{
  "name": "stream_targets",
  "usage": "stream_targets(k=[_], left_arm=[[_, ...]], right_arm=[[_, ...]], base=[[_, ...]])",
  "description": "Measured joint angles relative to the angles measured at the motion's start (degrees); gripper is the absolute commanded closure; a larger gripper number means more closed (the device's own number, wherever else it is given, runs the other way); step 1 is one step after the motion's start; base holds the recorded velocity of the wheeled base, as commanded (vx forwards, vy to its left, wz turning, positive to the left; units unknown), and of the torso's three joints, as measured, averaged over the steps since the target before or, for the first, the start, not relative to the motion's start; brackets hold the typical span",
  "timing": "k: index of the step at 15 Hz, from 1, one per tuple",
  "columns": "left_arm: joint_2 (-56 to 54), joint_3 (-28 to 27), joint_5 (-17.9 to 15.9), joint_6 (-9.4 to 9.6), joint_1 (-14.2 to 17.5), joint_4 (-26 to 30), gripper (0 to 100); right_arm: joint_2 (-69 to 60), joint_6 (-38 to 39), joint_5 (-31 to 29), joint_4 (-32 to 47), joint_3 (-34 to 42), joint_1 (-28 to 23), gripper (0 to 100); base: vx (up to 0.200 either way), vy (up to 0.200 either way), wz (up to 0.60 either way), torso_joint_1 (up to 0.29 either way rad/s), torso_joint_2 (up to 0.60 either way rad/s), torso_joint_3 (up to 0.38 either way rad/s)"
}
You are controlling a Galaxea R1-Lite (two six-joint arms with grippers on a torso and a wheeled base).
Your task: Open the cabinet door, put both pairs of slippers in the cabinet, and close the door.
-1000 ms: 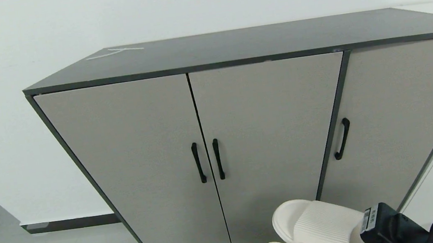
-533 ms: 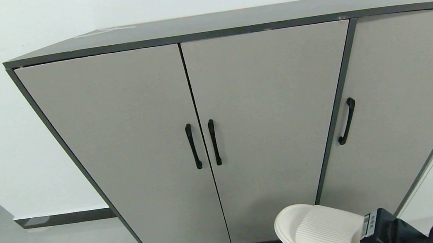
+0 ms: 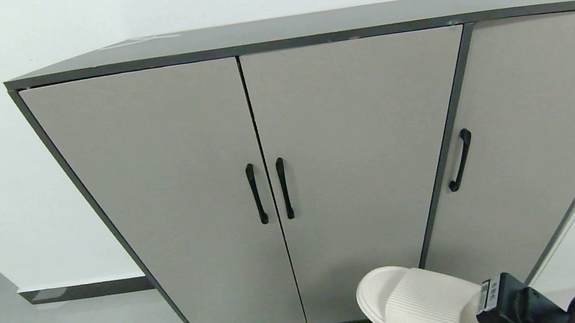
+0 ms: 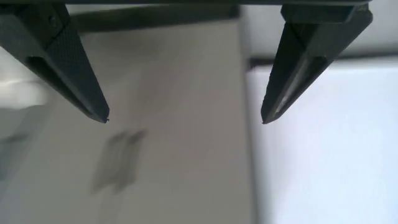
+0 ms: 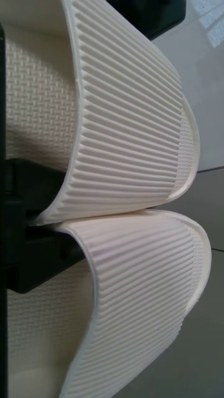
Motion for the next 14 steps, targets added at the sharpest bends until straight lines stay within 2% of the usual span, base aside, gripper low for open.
stream_targets(k=[1,2,4,8,9,11,12,14], left_arm=[[5.4,-4.55,-3.86,0.33,-1.18,-0.2,0],[11.63,-8.4,-8.19,1.52,-2.51,-0.35,0],[23.21,-13.34,-14.85,2.97,-5.96,-2.27,0],[44.81,-17.16,-24.28,-0.49,-19.74,-10.07,0],[49.51,-17.66,-25.6,-1.1,-22.47,-11.8,0],[57.49,-19.15,-26.48,-2.16,-25.56,-16.45,0],[61.53,-19.94,-25.88,-2.61,-26.44,-20.86,0],[68.11,-21.0,-21.58,-4.74,-27.01,-29.62,0]], right_arm=[[0.44,0.04,0.02,-0.44,0.09,0.0,100],[0.83,0.04,0.02,-0.82,0.09,0.0,100],[1.44,0.26,0.05,-0.98,0.09,-0.05,100],[2.9,0.24,0.11,-1.55,-0.1,-0.72,100],[3.28,0.26,0.18,-1.8,-0.22,-0.94,100],[4.06,0.2,0.18,-3.3,-0.52,-1.56,100],[4.69,0.2,0.13,-4.13,-0.52,-1.95,100],[6.1,0.09,0.16,-6.49,-0.55,-2.8,100]], base=[[0.0,0.0,0.0,0.0,0.0,0.0],[0.0,0.0,0.0,0.0,0.0,0.0],[0.0,0.0,0.0,0.0,0.0,0.0],[0.0,0.0,0.0,0.0,0.0,0.0],[0.0,0.0,0.0,0.0,0.0,0.0],[0.0,0.0,0.0,0.0,0.0,0.0],[0.0,0.0,0.0,0.0,0.0,0.0],[0.0,0.0,0.0,0.0,0.0,0.0]])
